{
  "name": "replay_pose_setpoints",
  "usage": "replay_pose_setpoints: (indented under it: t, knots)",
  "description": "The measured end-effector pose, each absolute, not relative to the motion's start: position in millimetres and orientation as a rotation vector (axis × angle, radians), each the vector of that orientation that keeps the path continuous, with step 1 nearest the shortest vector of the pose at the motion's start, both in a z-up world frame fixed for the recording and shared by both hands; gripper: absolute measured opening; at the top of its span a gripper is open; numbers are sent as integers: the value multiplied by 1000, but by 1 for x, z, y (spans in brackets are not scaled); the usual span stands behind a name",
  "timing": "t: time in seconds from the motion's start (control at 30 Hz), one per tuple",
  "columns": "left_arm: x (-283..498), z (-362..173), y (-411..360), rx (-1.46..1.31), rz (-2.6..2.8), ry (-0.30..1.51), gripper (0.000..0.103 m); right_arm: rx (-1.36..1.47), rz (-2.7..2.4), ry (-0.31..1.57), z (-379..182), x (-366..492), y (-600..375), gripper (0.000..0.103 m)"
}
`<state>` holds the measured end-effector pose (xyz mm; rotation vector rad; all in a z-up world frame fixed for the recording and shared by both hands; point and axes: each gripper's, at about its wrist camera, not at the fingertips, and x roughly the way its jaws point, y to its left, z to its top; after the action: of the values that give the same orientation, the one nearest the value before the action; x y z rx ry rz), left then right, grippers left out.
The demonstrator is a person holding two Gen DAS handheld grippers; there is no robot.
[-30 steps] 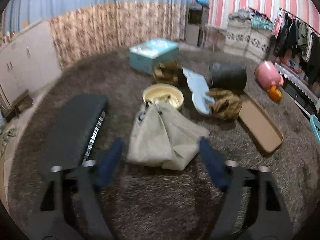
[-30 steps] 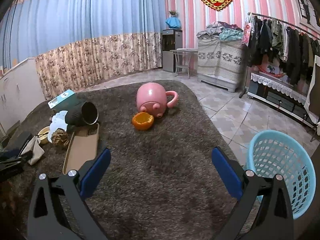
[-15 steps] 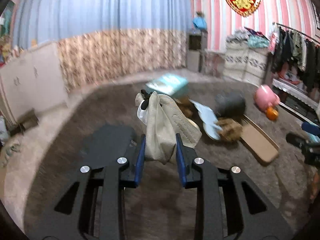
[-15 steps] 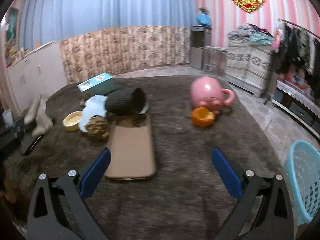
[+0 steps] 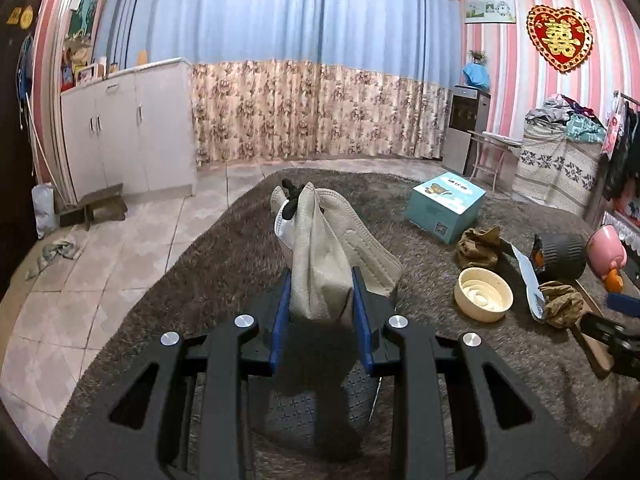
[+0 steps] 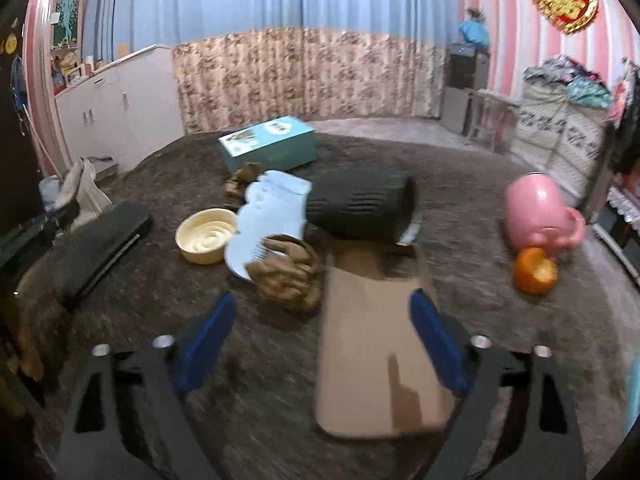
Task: Collect trash
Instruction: 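Grasp the beige cloth bag with the left tool while the right tool grasps the brown crumpled cloth, then carry the beige bag and brown cloth in both tools over the basket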
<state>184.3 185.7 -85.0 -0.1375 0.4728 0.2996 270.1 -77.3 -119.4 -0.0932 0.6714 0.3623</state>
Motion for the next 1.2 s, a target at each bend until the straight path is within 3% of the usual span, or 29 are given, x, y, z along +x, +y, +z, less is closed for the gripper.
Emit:
replay_pose_setpoints:
  t: [0.03, 0.1, 0.2, 0.7, 1.2]
  knots:
    - [186, -86, 185, -139, 298, 473, 27, -91, 371, 682, -121, 275, -74, 71]
    - [187, -87, 183, -132, 290, 474, 27, -76, 393, 724, -127, 286, -68, 51]
    - [190, -87, 186, -128, 285, 473, 27, -94, 411, 737, -133, 287, -58, 37]
    - [182, -76, 170, -109, 227, 471, 27, -47, 228, 566, -67, 208, -160, 36]
    - [167, -25, 59, -118, -57, 421, 27, 57, -82, 461, -43, 131, -304, 36]
